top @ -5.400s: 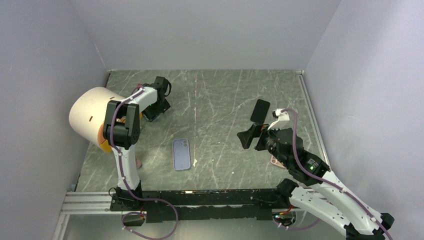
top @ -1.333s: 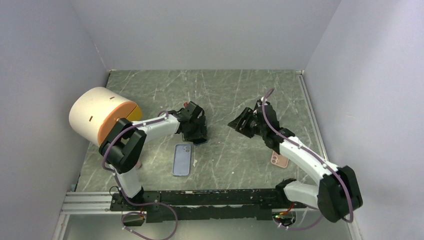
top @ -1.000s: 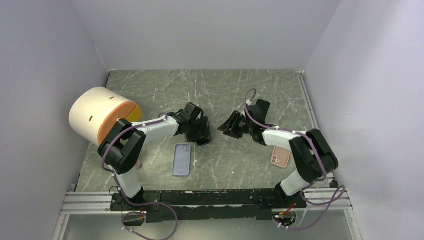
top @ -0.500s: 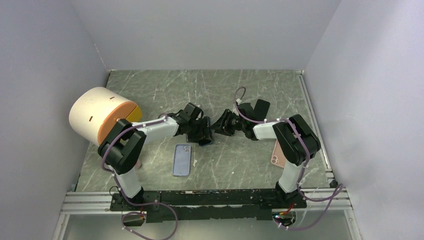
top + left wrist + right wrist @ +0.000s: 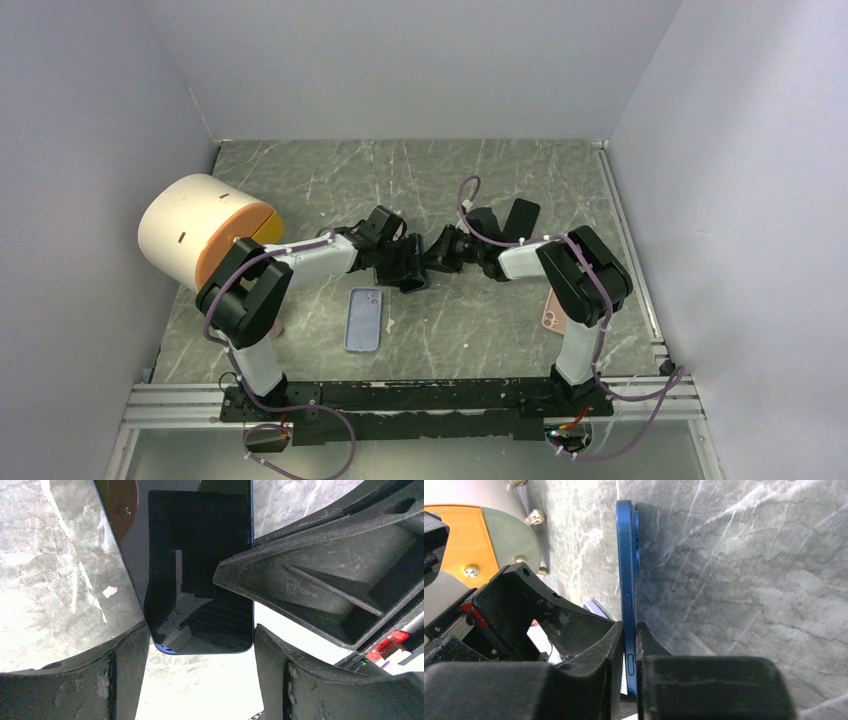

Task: Put the phone into the phone case

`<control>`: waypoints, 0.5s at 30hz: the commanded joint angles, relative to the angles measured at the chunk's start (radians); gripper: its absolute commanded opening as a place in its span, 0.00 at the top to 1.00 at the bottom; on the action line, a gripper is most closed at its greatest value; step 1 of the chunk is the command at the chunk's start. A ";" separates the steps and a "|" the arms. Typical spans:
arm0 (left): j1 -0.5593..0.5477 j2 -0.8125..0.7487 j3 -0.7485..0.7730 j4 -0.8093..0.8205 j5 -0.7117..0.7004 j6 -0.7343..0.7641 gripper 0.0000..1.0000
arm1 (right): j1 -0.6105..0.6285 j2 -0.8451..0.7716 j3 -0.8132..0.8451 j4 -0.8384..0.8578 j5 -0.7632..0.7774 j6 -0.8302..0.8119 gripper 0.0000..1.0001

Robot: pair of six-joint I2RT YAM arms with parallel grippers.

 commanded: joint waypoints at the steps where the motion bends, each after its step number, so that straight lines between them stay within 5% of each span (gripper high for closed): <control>1: -0.011 -0.012 -0.005 -0.034 0.031 0.025 0.38 | 0.001 0.009 0.018 0.055 0.000 -0.004 0.94; 7: -0.012 -0.039 0.057 -0.153 0.012 0.045 0.17 | -0.005 -0.041 0.015 -0.022 0.027 -0.047 1.00; 15: -0.012 -0.176 0.132 -0.367 -0.051 0.091 0.06 | -0.072 -0.218 -0.052 -0.135 0.087 -0.116 1.00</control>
